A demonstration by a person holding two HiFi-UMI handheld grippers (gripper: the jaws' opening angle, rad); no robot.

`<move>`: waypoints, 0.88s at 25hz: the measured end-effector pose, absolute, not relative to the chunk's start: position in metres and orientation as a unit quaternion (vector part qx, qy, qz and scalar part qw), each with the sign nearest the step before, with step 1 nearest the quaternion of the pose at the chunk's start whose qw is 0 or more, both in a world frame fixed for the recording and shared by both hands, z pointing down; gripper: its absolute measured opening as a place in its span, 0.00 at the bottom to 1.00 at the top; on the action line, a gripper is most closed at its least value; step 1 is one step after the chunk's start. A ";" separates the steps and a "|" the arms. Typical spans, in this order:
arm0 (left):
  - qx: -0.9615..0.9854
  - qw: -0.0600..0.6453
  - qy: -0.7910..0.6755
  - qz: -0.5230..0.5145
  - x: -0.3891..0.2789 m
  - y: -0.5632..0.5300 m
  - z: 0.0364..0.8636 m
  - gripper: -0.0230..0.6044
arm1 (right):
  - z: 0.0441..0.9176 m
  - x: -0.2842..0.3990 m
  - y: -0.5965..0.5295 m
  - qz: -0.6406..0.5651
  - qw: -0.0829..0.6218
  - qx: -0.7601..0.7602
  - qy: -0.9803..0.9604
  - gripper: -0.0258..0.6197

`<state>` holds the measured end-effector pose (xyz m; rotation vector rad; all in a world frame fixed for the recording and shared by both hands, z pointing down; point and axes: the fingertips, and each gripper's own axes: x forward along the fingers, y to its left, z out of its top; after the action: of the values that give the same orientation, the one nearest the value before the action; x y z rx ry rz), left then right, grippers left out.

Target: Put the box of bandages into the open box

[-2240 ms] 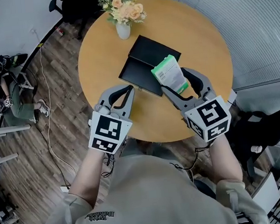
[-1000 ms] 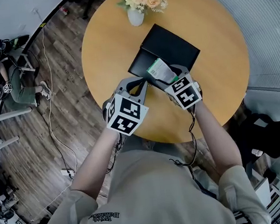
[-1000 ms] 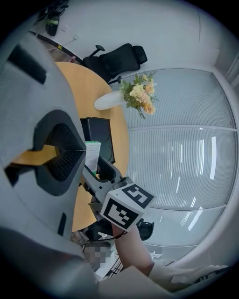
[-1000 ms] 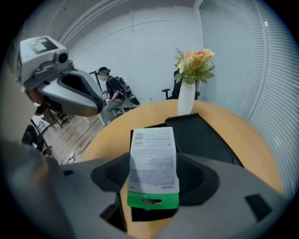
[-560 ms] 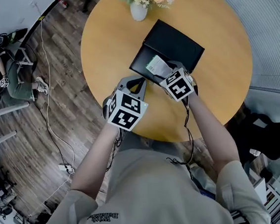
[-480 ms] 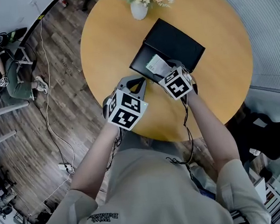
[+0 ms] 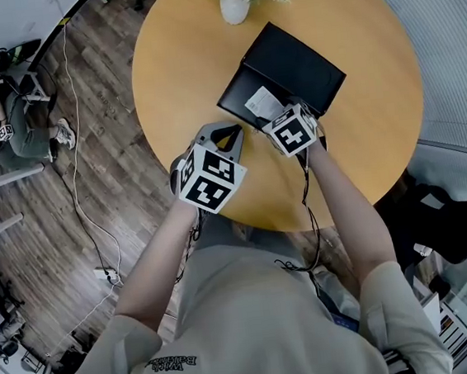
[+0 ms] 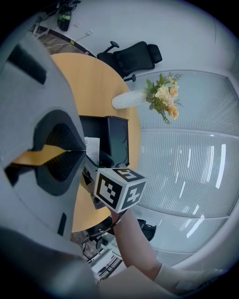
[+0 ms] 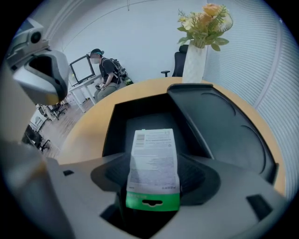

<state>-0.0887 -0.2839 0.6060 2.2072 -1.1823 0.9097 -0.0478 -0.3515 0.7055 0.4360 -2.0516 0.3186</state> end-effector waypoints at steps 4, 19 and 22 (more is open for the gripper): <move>0.807 0.234 -0.431 0.329 -0.088 -0.281 0.603 0.08 | 0.702 -0.048 -0.350 0.151 0.477 0.195 -0.844 0.50; 0.814 0.161 -0.481 0.283 -0.103 -0.291 0.524 0.08 | 0.577 -0.035 -0.359 0.148 0.351 0.279 -0.882 0.49; 0.820 0.130 -0.491 0.265 -0.102 -0.297 0.493 0.08 | 0.540 -0.033 -0.356 0.136 0.318 0.289 -0.893 0.47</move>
<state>-0.1024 -0.2975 0.4931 2.3822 -1.4274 0.7695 -0.0328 -0.3556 0.5400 0.7613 -2.3486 0.3577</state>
